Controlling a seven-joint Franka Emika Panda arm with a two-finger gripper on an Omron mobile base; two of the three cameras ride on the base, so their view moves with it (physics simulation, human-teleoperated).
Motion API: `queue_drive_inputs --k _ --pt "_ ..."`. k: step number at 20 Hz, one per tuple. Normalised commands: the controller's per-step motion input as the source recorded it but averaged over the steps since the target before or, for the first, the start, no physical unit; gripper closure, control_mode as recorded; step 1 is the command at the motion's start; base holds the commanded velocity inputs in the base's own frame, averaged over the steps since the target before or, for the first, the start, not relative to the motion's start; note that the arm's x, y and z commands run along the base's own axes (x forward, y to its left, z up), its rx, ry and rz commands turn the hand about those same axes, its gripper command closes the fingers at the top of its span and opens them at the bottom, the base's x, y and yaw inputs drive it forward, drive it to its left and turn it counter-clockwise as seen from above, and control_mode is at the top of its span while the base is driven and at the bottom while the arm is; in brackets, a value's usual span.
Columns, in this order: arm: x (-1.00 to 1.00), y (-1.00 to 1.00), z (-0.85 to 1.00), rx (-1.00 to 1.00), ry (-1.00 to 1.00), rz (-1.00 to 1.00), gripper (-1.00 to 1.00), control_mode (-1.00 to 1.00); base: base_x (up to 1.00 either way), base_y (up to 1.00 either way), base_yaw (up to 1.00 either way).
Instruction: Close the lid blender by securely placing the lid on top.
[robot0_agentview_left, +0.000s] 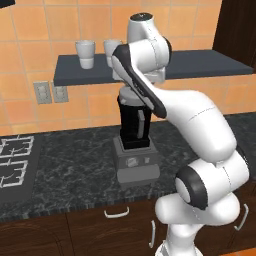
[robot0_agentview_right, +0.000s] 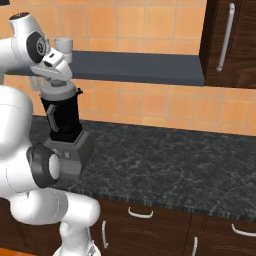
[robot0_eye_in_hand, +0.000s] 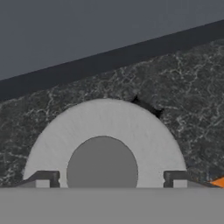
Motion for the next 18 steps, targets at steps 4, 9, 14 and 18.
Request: queue_drive_inputs --k 4,9,14,18 --pt "-0.30 0.00 0.19 0.04 -0.30 0.00 -1.00 -1.00 0.00 0.00 0.00" --pt "-0.93 -0.41 0.09 0.14 -0.37 0.00 -1.00 -1.00 0.00 0.00 0.00" --pt "-1.00 -1.00 -0.20 0.11 -0.31 0.00 -1.00 -1.00 0.00 0.00 0.00" --pt "-1.00 -1.00 -0.75 0.00 -0.15 0.00 -1.00 -1.00 0.00 0.00 0.00"
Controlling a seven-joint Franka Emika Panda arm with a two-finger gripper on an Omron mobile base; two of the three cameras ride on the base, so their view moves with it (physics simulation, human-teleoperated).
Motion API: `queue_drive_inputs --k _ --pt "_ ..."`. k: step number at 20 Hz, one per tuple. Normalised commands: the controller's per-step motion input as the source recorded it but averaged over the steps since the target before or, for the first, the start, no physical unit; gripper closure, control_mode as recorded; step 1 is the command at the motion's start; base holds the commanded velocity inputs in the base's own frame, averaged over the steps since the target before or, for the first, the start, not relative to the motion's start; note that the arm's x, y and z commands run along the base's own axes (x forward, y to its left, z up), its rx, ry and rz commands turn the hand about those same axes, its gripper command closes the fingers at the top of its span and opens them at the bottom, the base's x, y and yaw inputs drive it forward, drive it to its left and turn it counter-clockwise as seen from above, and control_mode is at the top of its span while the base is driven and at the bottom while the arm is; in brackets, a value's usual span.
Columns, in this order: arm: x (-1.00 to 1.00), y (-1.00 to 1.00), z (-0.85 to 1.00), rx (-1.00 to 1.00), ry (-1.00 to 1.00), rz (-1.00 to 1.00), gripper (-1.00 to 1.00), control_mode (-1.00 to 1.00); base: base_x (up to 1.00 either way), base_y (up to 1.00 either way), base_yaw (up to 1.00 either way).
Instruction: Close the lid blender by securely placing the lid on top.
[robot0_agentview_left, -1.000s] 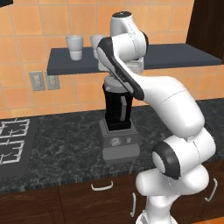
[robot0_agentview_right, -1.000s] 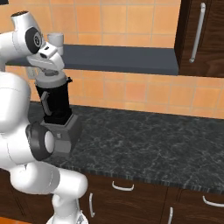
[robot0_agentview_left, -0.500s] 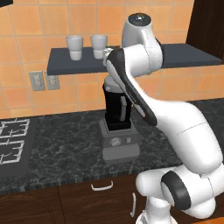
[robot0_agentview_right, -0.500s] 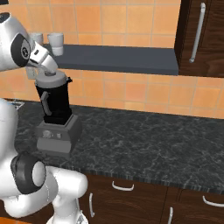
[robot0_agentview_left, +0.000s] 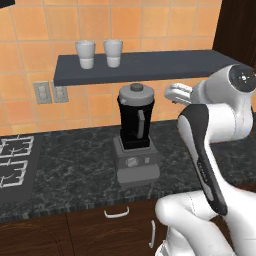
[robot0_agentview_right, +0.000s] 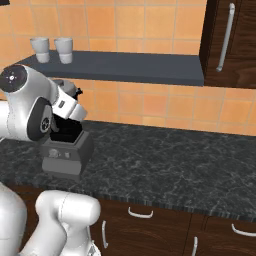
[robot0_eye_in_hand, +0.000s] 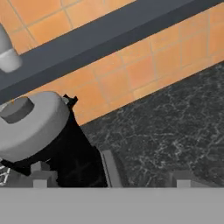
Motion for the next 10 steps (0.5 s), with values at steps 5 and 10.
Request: queue_drive_inputs --k 5,10 --pt "-1.00 -1.00 -1.00 -0.08 -0.07 0.00 -1.00 -1.00 0.00 0.00 0.00" --pt "-1.00 -0.99 -0.67 -0.03 -0.23 0.00 -1.00 -1.00 0.00 0.00 0.00"
